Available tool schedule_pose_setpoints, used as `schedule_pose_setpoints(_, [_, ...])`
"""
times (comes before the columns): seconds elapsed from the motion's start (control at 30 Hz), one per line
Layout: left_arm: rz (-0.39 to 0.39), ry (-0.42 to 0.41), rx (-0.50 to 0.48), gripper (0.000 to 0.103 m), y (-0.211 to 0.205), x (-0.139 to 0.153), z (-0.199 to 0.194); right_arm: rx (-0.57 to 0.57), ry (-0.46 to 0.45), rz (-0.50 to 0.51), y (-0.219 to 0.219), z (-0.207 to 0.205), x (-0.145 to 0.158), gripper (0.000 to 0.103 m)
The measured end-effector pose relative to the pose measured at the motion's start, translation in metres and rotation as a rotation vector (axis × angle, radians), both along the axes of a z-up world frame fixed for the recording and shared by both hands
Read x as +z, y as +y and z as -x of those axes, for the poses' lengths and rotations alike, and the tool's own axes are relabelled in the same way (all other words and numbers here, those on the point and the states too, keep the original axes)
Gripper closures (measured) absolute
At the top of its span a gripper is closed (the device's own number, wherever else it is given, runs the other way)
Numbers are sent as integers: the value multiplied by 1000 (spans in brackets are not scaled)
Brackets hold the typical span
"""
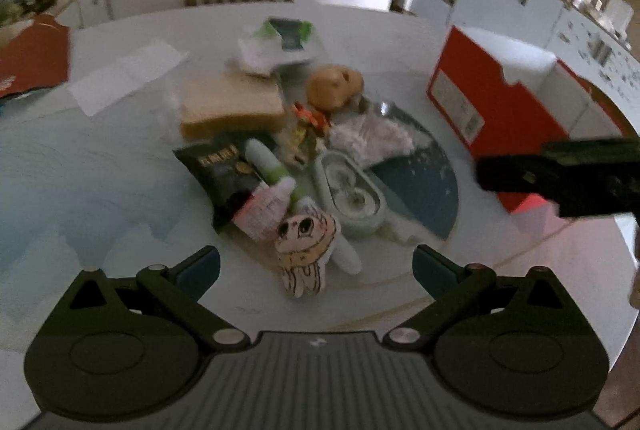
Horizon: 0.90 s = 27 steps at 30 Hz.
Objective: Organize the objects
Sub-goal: 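Reach the left tool toward the cartoon-face toy while the right tool reaches the correction tape, then grasp the cartoon-face toy with the left tool while the right tool grasps the white correction tape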
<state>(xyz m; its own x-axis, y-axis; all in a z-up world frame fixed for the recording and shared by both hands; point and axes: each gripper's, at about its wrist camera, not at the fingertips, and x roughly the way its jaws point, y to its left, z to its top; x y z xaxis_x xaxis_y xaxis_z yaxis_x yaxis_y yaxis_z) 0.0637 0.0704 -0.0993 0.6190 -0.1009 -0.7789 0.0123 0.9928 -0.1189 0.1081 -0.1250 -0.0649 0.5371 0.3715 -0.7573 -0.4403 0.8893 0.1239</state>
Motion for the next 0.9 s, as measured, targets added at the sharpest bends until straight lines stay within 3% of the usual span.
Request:
schedule_pose_setpoints(0.33, [0,35,-60,7,11,-22,-17,44,104,52,46,-29,-35,9])
schedule_pose_setpoints(0.6, [41,56,-65,31,24,-27,-26,67,162,68,74,-46,-49,21])
schedule_pose_setpoints(0.67, [53,58,-67,41,27,-27,-28,73,166,73,79,-47,-49,22])
schedule_pose_setpoints(0.9, [115,70,-94,56,34,-29,-35,75,194,84,90,-53,-55,35])
